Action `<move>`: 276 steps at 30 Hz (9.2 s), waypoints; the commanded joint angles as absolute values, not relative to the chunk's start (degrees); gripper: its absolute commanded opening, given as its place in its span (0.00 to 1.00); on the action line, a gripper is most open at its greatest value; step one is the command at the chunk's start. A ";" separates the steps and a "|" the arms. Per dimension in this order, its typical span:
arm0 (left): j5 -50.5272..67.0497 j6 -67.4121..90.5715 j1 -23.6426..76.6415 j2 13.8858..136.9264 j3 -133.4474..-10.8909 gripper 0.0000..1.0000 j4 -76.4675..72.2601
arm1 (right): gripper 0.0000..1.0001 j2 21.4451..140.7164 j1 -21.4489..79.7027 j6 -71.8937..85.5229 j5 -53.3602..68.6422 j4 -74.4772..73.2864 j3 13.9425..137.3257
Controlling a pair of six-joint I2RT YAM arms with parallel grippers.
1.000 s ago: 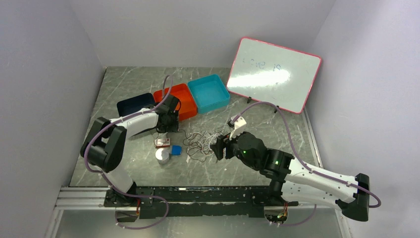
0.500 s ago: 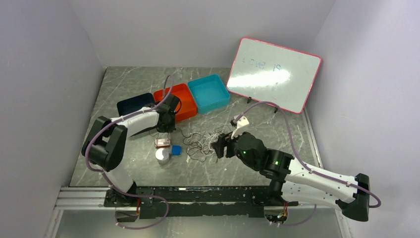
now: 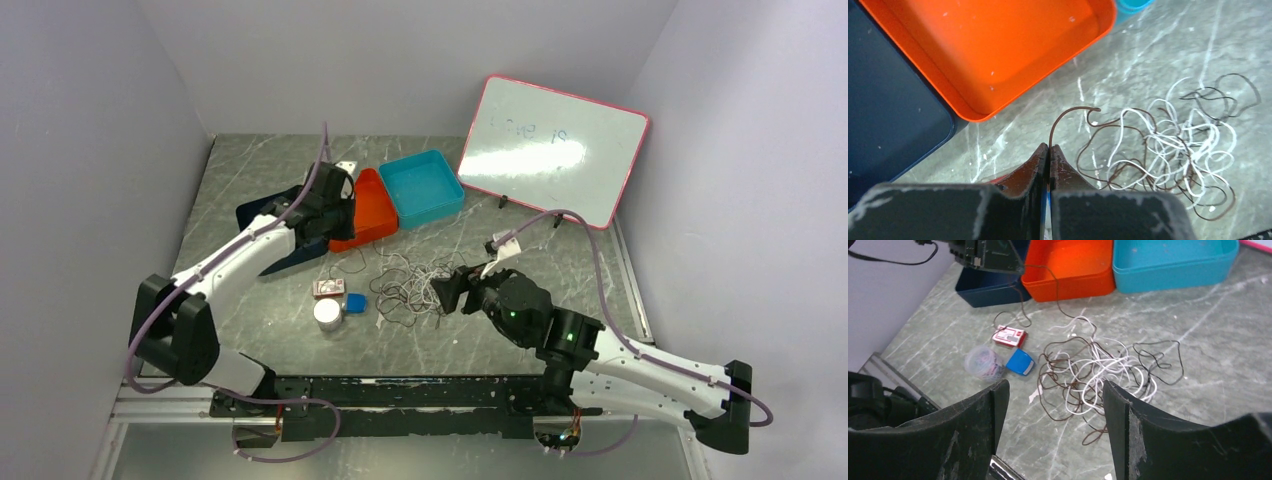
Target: Untangle the cables
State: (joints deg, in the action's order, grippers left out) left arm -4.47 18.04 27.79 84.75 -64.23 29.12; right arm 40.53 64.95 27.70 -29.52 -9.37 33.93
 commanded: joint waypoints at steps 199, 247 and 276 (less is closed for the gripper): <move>-4.64 10.11 -2.46 88.92 -68.55 0.37 25.56 | 0.69 44.54 49.97 26.60 -10.42 -0.80 26.89; 6.39 15.51 49.15 82.19 -51.29 0.43 10.97 | 0.69 50.33 49.83 40.93 -13.63 -13.86 32.32; 1.73 13.28 49.13 87.77 -52.62 0.07 10.61 | 0.68 48.59 49.88 42.14 -11.75 -12.02 30.44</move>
